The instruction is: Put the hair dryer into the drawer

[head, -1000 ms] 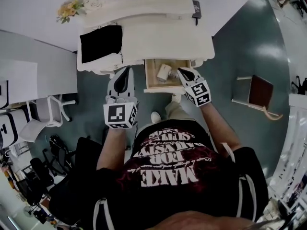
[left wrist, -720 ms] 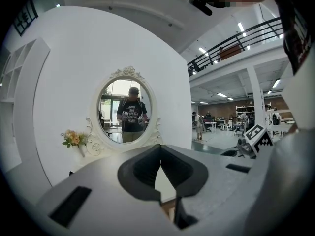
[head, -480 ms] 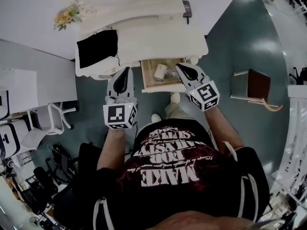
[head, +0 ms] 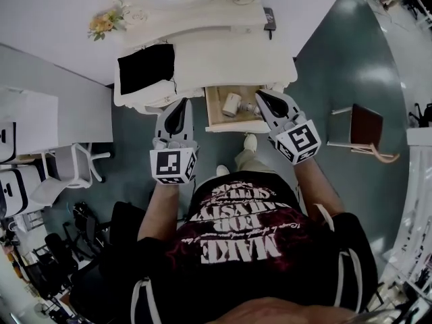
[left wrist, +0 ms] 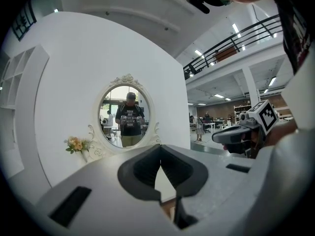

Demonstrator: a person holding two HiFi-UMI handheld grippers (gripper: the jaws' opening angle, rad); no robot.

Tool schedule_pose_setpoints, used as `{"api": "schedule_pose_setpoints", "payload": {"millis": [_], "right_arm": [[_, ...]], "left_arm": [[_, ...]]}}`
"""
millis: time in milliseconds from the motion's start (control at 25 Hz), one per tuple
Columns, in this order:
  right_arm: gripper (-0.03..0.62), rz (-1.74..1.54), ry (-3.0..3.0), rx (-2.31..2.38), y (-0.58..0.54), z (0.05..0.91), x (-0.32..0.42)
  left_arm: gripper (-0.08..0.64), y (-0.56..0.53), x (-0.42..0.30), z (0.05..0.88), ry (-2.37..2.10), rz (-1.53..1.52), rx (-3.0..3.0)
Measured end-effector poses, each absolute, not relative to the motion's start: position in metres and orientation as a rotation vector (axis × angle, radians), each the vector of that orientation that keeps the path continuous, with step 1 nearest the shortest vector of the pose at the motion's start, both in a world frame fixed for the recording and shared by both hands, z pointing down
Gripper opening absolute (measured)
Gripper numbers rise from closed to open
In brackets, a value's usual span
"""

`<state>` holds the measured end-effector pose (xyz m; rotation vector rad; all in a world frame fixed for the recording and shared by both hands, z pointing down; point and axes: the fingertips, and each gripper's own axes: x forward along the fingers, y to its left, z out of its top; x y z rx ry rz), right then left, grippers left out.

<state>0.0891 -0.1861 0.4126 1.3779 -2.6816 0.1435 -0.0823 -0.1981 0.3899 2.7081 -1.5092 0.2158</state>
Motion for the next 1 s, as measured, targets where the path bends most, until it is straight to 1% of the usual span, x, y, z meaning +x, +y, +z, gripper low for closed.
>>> {"api": "schedule_pose_setpoints", "payload": {"millis": [1000], "right_arm": [[0.005,0.168,-2.671,1.411,-0.154,0.400,0.075]], "left_arm": [[0.005,-0.165,-0.087,0.382,-1.462,0.208,2.753]]}}
